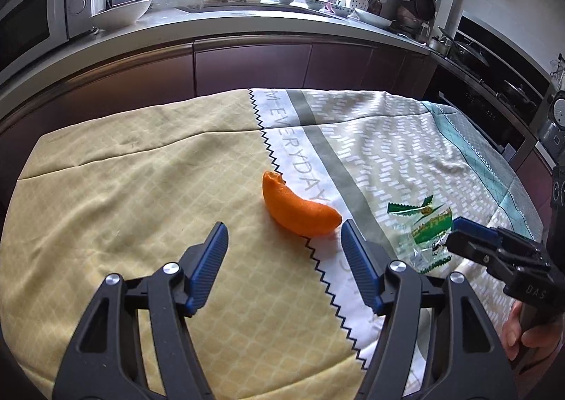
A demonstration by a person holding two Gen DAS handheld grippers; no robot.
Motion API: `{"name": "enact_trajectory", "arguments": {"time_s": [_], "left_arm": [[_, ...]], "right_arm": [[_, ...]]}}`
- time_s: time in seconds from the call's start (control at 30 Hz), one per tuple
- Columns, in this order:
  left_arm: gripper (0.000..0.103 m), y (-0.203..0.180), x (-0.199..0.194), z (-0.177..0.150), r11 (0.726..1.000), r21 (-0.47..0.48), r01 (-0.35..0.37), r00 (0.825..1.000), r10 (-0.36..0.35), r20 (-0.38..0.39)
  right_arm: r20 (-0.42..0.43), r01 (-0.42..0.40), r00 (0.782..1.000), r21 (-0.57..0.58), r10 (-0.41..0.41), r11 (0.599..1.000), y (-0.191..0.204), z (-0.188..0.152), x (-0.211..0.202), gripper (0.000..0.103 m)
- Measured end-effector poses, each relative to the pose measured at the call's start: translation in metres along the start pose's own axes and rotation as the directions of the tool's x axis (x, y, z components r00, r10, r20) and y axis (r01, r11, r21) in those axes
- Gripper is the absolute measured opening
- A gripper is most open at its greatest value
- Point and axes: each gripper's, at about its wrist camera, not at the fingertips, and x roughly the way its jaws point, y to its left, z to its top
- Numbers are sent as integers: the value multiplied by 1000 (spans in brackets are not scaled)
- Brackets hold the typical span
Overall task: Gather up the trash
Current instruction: 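Move both open tools back to the table over the remaining trash, then grasp the second orange peel with the left tool while the right tool grasps the green wrapper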
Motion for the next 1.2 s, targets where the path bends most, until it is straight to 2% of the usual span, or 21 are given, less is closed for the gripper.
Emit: {"name": "enact_trajectory", "arguments": {"time_s": [0.23, 0.47, 0.53, 0.6, 0.7, 0.8, 1.2], "left_arm": [[64, -1, 31, 17, 999, -37, 30, 998, -32, -56], [42, 7, 51, 18, 991, -108, 85, 990, -96, -106], [38, 10, 52, 16, 989, -120, 88, 989, -101, -104], [27, 12, 51, 15, 987, -130, 89, 989, -103, -103], [18, 14, 47, 13, 987, -137, 88, 990, -102, -98], [15, 16, 38, 10, 987, -135, 84, 991, -97, -88], [14, 35, -29, -13, 996, -84, 27, 1000, -28, -14]], "right_arm": [[-9, -23, 1000, 0, 23, 1000, 0, -2, 8, 38], [-17, -35, 999, 1, 35, 999, -2, -1, 10, 31], [-17, -41, 999, 6, 41, 999, -2, -1, 10, 22], [-18, -44, 999, 8, 45, 999, -3, -1, 10, 17], [-18, -50, 999, 9, 50, 999, -3, -1, 10, 14], [-15, -60, 998, 9, 60, 998, -2, -1, 9, 12], [9, -142, 990, -13, 142, 990, 24, 5, 2, 7]]}}
